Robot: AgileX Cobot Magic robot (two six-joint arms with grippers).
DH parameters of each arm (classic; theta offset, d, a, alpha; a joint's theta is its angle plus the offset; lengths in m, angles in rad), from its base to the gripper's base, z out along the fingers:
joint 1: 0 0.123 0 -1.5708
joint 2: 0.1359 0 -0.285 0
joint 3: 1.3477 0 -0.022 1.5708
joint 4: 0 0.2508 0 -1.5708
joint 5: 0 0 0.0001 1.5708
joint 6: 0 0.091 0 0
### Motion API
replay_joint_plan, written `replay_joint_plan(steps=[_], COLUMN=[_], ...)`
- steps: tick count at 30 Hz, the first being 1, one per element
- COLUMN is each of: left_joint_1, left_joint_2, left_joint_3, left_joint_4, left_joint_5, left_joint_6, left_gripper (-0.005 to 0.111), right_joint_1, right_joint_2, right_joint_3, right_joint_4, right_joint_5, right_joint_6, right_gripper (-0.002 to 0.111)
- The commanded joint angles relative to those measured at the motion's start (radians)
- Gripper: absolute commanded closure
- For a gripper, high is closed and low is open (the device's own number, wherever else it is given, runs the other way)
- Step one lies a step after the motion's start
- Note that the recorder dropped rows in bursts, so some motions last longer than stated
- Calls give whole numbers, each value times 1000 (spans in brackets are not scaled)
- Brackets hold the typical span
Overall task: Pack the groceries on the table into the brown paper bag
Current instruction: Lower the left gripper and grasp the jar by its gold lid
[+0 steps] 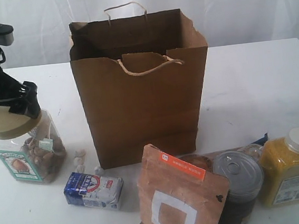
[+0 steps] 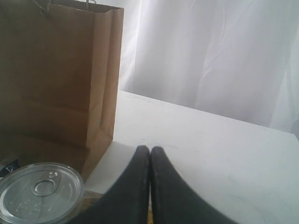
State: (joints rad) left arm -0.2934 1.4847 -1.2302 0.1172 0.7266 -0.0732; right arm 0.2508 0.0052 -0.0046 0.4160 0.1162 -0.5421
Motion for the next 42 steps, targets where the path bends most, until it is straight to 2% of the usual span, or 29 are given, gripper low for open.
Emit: replay_joint_plan(steps=[1,17,35,37,39,42], left_joint_1=[3,3,3,3,3,3], left_joint_2=[23,90,111,111,111,111], left_joint_3=[-4,-4,-4,-4,-4,-4], left_joint_4=[-10,23,25,25,27,35], left_joint_5=[25,33,130,142,156,169], left_joint_6=[-13,-20,3,3,3,3], left_gripper=[1,1,3,10,25,62], right_joint_1=[-3,-3,-3,-3,-3,-3], right_joint_2=[-5,-5,-5,-5,-5,-5], right_joint_3=[5,5,5,5,5,5], right_joint_4=[-2,-2,-2,-2,-2,-2], right_joint_5=[-6,-6,-6,-6,-6,-6], right_joint_6=[-3,-3,-3,-3,-3,-3], right_gripper=[108,108,108,108,108,108])
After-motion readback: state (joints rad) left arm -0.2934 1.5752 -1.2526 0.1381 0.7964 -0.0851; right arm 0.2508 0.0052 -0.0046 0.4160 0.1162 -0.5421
